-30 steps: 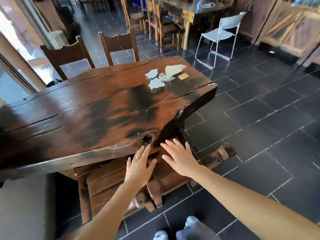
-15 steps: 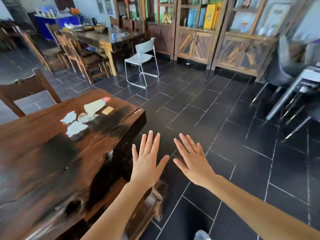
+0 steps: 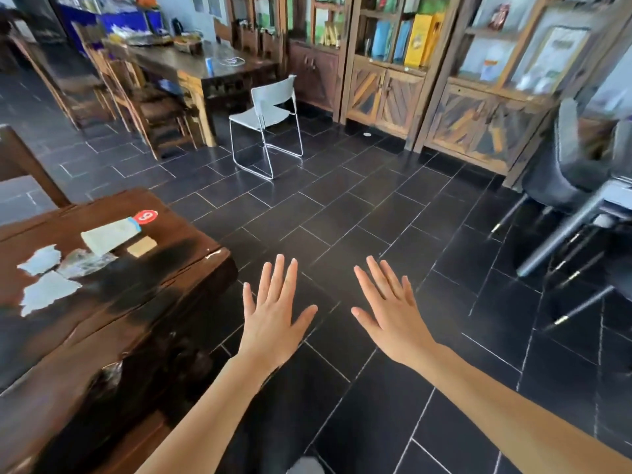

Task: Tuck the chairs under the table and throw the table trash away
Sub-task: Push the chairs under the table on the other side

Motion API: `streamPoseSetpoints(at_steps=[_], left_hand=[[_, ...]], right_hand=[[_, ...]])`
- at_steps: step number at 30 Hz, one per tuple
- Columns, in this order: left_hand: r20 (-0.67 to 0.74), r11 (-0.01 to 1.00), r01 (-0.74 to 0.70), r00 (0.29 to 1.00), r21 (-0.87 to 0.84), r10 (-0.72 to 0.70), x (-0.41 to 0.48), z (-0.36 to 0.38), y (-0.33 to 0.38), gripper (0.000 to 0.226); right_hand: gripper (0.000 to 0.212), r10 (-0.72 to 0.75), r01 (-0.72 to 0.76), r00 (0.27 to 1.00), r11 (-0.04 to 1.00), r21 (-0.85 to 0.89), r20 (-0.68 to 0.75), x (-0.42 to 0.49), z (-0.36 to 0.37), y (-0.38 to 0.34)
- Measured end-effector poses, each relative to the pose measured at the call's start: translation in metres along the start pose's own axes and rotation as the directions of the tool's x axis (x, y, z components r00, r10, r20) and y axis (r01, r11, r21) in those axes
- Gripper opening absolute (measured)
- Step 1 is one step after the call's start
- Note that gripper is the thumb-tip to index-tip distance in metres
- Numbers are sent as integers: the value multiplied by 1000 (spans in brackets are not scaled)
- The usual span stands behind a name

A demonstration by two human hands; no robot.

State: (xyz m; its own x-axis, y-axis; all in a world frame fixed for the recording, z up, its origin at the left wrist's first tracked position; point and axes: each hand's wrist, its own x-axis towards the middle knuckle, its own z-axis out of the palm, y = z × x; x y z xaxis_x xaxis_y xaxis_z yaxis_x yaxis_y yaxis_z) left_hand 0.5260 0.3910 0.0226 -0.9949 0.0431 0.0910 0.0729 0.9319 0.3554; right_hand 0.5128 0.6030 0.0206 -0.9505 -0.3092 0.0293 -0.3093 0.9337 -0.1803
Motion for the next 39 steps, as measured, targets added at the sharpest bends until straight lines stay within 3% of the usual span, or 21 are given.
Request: streamPoseSetpoints(at_steps=[7,12,19,24,34,39], left_hand=[[-124,996,82,989,32,-77,135,9,-30,74],[-139,993,120,983,-10,-120,291,21,-40,77],[-132,998,55,990,37,-50,444,16,-31,76],[-138,980,177,977,86,-164,537,17,-81,77],[-195,886,438,892,152,-407,733,16,-193,77],[-213,771,633,765,75,-607,776,2,-241,77]], right_hand=[[72,-192,192,981,981,9,8,161,11,20],[71,-172,172,985,985,-30,19,308,2,64],[68,-196,193,981,972,-135,-7,461,-26,125],[66,-269,271,962,955,-116,39,590,-4,131],[69,-568,582,810,808,-91,145,874,27,92],[68,-683,704,700,709,-43,209,989,34,42]])
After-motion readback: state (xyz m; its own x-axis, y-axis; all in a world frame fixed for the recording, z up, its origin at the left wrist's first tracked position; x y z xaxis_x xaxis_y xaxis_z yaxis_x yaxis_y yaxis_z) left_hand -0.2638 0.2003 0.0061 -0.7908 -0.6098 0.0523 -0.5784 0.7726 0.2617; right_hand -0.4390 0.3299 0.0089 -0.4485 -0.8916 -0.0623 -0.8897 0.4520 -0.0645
